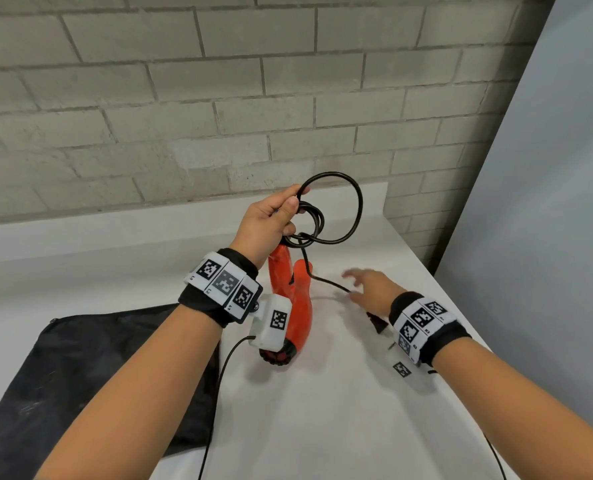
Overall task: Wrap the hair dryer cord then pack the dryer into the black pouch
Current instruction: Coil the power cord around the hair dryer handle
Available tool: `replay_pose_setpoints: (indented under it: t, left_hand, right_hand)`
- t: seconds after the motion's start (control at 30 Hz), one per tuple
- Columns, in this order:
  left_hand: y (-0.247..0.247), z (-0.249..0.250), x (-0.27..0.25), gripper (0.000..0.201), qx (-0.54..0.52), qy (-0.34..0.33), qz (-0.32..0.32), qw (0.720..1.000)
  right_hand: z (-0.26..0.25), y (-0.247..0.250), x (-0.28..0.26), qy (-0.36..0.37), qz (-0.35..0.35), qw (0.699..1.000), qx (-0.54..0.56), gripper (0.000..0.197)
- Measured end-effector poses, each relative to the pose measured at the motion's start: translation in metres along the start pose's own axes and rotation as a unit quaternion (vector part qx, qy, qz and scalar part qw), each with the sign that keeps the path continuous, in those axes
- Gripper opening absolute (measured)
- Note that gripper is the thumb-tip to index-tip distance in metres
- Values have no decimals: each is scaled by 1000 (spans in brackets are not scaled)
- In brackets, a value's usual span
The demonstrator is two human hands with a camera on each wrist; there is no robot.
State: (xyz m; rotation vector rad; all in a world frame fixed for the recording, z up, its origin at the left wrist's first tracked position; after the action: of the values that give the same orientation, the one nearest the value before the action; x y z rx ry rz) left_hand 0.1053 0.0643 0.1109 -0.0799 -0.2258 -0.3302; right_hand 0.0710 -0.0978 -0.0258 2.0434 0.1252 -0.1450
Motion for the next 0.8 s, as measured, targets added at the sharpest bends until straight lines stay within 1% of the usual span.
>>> replay_pose_setpoints:
  t: [0.07, 0.1, 0.17, 0.23, 0.3, 0.33, 0.37, 0.4, 0.47, 0.5, 0.57, 0.6, 0.63, 0.67, 0.7, 0.73, 0.77, 0.8]
  left_hand:
    - [-3, 0, -1, 34, 0, 2, -4, 1000]
    - [-4, 0, -1, 34, 1, 2, -6, 1000]
    - [-7, 1, -2, 34, -1, 4, -10, 1000]
    - [-9, 2, -3, 34, -1, 6, -13, 1000]
    - [-9, 3, -4, 34, 2, 6, -18, 1000]
    - [-9, 3, -4, 33, 4, 7, -19, 1000]
    - [-8, 3, -4, 32, 6, 7, -19, 1000]
    - [-6, 2, -3, 30, 6, 8, -17, 1000]
    - [-1, -1, -1, 25, 0, 14, -14, 1000]
    - [1, -2, 0, 24, -3, 15, -13, 1000]
    - [5, -2, 0, 22, -6, 14, -13, 1000]
    - [6, -2, 0, 22, -2, 10, -16, 1000]
    - [6, 0, -1, 23, 2, 6, -19, 1000]
    - [6, 0, -1, 23, 4, 3, -21, 1000]
    - [6, 2, -1, 23, 3, 0, -21, 1000]
    - [6, 2, -1, 23, 2, -3, -19, 1000]
    - [5, 3, -2, 23, 0, -6, -18, 1000]
    - [4, 4, -2, 23, 0, -9, -19, 1000]
  right_hand:
    - [-36, 21, -2, 84, 66, 988, 110, 44]
    - [-56, 28, -4, 120, 80, 978, 148, 44]
    - [-84, 35, -4, 167, 85, 955, 231, 43]
    - [-97, 38, -1, 190, 100, 922, 321, 34]
    - [-95, 39, 1, 187, 135, 892, 388, 18]
    - [-89, 39, 3, 176, 157, 884, 404, 14]
    - [-82, 39, 5, 158, 175, 884, 405, 13]
    - [-75, 37, 7, 136, 183, 893, 388, 14]
    - [-52, 27, 16, 79, 168, 929, 319, 15]
    - [-33, 17, 22, 34, 139, 949, 280, 16]
    - [7, -7, 30, -71, 68, 976, 196, 15]
    - [22, -16, 31, -106, 37, 983, 143, 15]
    - [28, -19, 29, -122, 17, 989, 84, 16]
    - [28, -17, 27, -127, 12, 991, 27, 17]
    - [22, -11, 26, -119, 23, 993, -7, 21]
    - [12, -5, 26, -89, 38, 995, -2, 27]
    - [-5, 1, 24, -36, 49, 997, 46, 35]
    - [-25, 8, 21, 36, 58, 991, 112, 42]
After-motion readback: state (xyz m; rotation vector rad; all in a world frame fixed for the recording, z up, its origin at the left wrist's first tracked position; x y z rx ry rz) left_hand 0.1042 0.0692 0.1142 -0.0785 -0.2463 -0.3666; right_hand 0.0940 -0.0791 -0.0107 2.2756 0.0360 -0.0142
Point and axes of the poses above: each hand's wrist, its own x-axis towards the middle knuckle, its own y-axis out of the back of the hand, z = x × y, the point moved 9 cm from there along x, towards the middle knuckle, and after that the axes turned 3 degrees about y, right-handed, at the moved point
